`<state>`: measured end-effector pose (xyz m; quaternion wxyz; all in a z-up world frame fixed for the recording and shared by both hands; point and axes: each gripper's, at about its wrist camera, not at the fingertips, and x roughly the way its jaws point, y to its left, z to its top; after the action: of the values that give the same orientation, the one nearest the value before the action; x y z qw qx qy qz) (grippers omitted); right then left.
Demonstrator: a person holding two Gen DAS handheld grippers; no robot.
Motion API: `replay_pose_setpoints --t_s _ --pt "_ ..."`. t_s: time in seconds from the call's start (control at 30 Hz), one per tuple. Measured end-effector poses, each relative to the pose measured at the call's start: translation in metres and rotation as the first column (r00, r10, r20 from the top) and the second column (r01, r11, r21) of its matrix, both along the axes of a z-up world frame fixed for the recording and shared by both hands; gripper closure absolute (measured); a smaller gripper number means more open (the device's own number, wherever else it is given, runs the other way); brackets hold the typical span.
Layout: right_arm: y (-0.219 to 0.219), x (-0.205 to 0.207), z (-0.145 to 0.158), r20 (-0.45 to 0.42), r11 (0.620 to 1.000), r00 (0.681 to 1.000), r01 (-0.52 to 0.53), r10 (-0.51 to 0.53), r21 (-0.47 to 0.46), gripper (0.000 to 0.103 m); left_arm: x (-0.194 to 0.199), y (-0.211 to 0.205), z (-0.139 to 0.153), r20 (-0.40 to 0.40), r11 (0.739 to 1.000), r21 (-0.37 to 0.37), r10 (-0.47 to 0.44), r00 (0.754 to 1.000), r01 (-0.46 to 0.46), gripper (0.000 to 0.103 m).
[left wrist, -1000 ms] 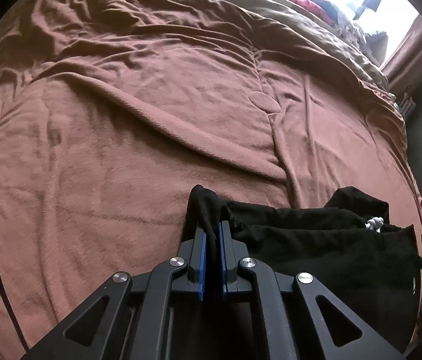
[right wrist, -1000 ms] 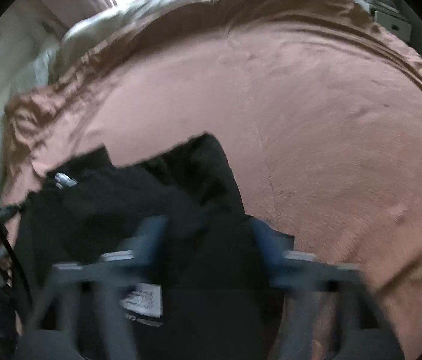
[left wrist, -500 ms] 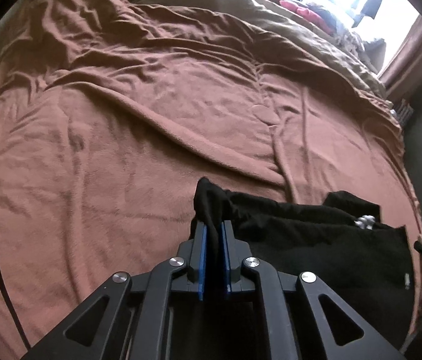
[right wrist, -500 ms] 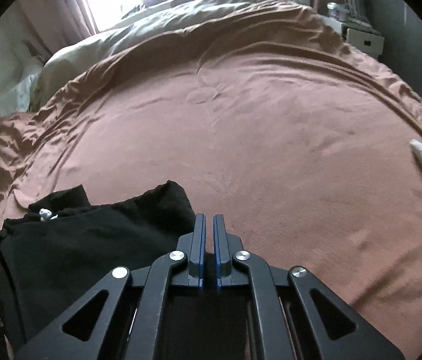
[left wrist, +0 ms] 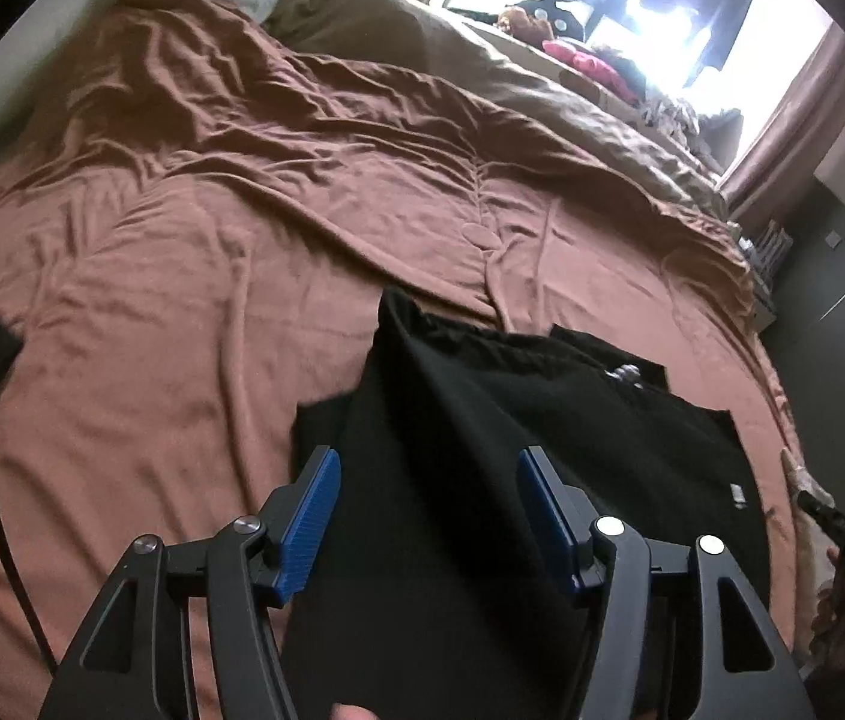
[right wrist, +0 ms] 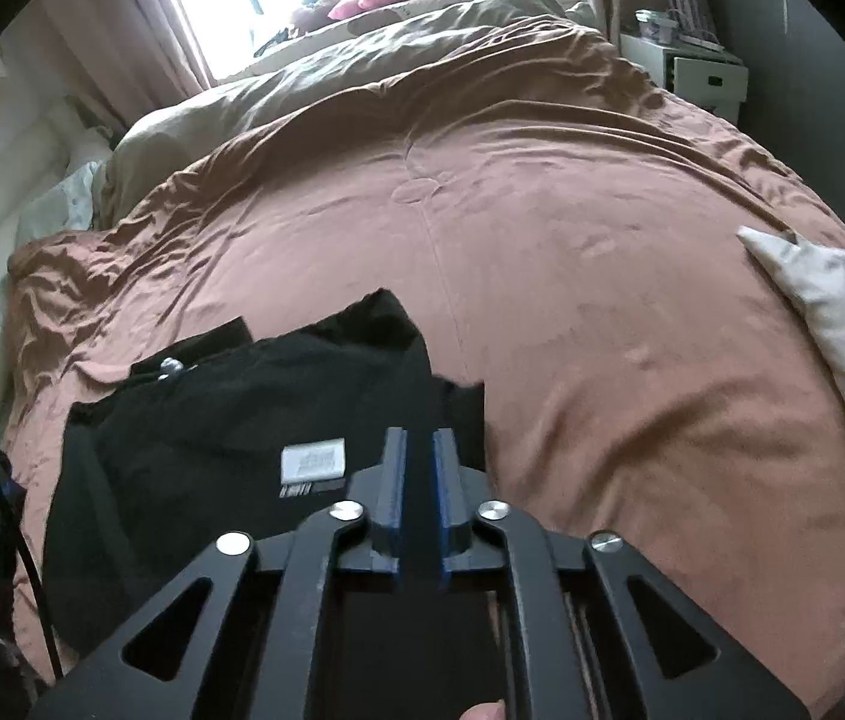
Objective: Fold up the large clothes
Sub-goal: 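Open both grippers and pull them back from the folded shirt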
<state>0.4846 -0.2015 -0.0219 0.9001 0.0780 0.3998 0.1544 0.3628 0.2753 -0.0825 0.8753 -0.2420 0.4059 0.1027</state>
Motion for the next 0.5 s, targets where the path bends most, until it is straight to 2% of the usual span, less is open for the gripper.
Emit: replay_pose_setpoints --t_s 0.03,0.07,0.13,0.2,0.3,0.43,0.5 --pt "-0.004 -0.007 0.003 0.006 1.0 1.0 0.004 -0.004 0.006 0.052 -0.007 -0.003 0.002 0.003 1.0 0.003 0.01 1.0 -0.01 0.031" --pt "-0.007 -0.013 0.006 0.012 1.0 1.0 0.006 -0.006 0.015 0.001 -0.018 -0.007 0.006 0.012 1.0 0.001 0.016 1.0 -0.016 0.018" --pt "-0.014 -0.029 0.011 0.051 0.999 0.999 0.008 -0.01 0.047 0.0 -0.036 -0.014 0.014 0.046 1.0 -0.008 0.03 0.998 -0.03 0.0" --pt "-0.017 -0.045 0.013 0.067 0.999 0.998 0.0 -0.004 0.051 0.0 -0.057 -0.019 0.023 0.088 0.998 -0.011 0.058 0.994 -0.058 0.0" --pt "-0.023 -0.068 0.009 0.073 0.999 0.997 0.006 -0.009 0.039 0.0 -0.078 -0.023 0.031 0.098 0.996 -0.014 0.086 0.991 -0.085 0.0" --pt "-0.021 -0.093 0.01 0.073 1.0 0.997 -0.001 0.001 0.0 0.0 -0.107 -0.03 0.04 0.148 0.997 -0.027 0.075 0.986 -0.072 0.0" --pt "-0.02 -0.106 0.013 0.057 1.0 0.998 -0.014 0.014 0.015 0.0 -0.122 -0.034 0.043 0.166 0.997 -0.043 0.075 0.983 -0.068 0.0"
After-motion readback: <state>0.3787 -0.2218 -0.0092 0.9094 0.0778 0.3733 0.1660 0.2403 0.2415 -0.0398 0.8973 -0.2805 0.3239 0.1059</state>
